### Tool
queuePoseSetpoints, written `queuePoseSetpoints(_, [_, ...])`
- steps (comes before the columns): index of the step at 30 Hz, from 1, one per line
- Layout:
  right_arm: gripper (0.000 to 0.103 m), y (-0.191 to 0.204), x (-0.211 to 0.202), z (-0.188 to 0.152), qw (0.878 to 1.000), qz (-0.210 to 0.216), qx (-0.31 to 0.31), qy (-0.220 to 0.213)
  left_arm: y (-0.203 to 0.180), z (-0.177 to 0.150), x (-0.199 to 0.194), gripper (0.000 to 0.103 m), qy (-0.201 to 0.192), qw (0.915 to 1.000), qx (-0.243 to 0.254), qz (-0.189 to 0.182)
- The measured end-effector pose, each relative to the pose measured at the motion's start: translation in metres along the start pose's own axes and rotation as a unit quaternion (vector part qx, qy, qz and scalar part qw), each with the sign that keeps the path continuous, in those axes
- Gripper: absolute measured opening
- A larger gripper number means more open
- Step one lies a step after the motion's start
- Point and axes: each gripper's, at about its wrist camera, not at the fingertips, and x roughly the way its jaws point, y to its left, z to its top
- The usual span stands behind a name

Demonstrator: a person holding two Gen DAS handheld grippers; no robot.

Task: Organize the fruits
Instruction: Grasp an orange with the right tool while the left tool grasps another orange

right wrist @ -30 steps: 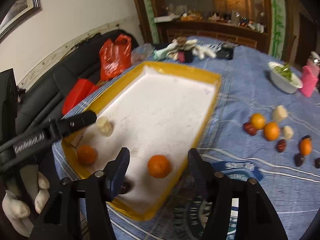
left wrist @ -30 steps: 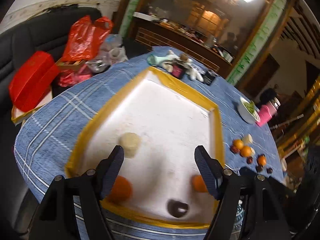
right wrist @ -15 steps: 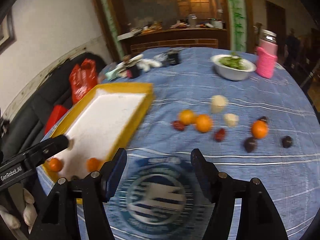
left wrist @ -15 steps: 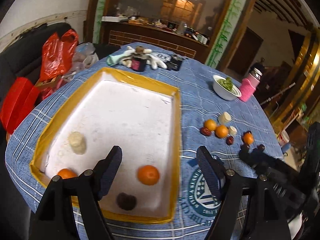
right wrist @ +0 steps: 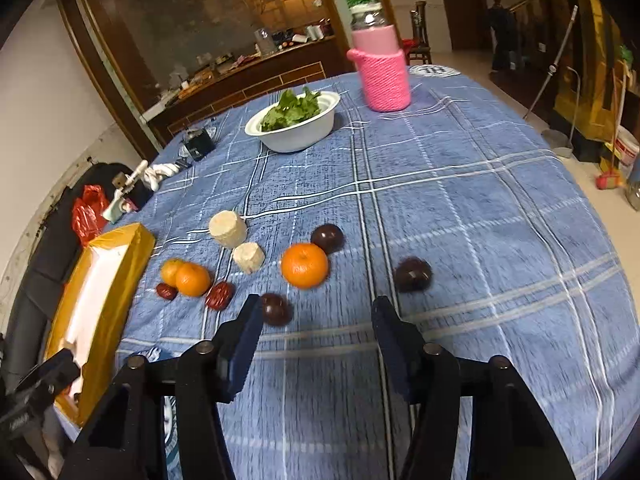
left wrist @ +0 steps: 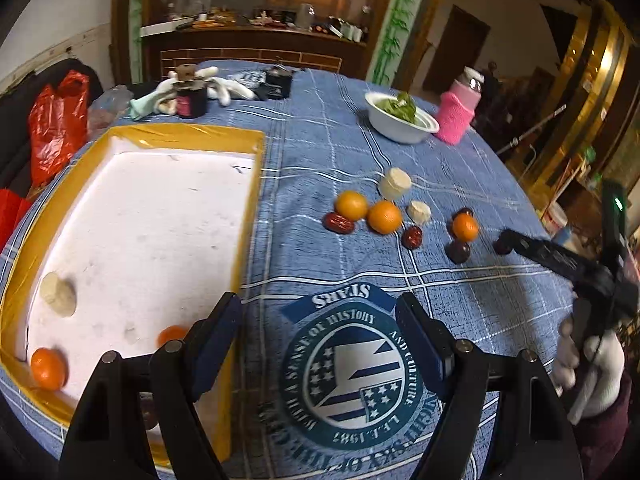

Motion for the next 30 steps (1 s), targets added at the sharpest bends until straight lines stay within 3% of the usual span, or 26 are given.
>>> queuePoseSetpoints(5, [0.060,-0.001,0.047,0.017,0.999,-0.019,0.014,0.023,-0.017,0.018,0.014,0.078,-0.008,0.9994,0.029,0.017])
queuePoseSetpoints(9, [0.059,-0.002,0.066,0.020,1.000,0.010,0.012,0.025,-0.033,0.041,0.039,0.078,-0.013,0.9980,0.055,0.028])
queuePoseSetpoints(10, [0.056,-0.003,0.068,0.019,0.999,0.018,0.010,0.026,-0.036,0.046,0.046,0.078,-0.010,0.9977,0.060,0.029])
queuePoseSetpoints(12, [0.038,-0.002,0.069,0.017,0.998,0.048,0.005,0.029,-0.041,0.052,0.062,0.078,0.000,0.9972,0.067,0.033])
queuePoseSetpoints(14, [0.038,0.006,0.068,0.015,0.999,0.040,-0.016,0.023,-0.048,0.056,0.073,0.078,0.008,0.9969,0.074,0.023])
queuePoseSetpoints(16, [0.038,0.013,0.067,0.013,0.999,0.025,-0.035,0.018,-0.060,0.058,0.082,0.073,0.004,0.9955,0.094,0.009])
queuePoseSetpoints(20, [0.038,0.012,0.067,0.013,0.999,0.025,-0.033,0.020,-0.076,0.060,0.112,0.041,0.021,0.9917,0.127,0.010])
queuePoseSetpoints(21, [0.038,0.011,0.066,0.013,0.999,0.027,-0.029,0.021,-0.078,0.061,0.119,0.039,0.021,0.9911,0.131,0.011])
queuePoseSetpoints(25, [0.039,0.011,0.066,0.013,0.999,0.027,-0.026,0.023,-0.090,0.065,0.125,0.041,-0.003,0.9866,0.162,0.021])
queuePoseSetpoints(27, [0.039,0.013,0.068,0.014,0.999,0.026,-0.027,0.023,-0.096,0.063,0.127,0.065,-0.008,0.9835,0.178,0.033])
queuePoseSetpoints(30, [0.039,0.012,0.067,0.013,0.999,0.027,-0.024,0.024,-0.101,0.055,0.131,0.075,-0.018,0.9763,0.206,0.065])
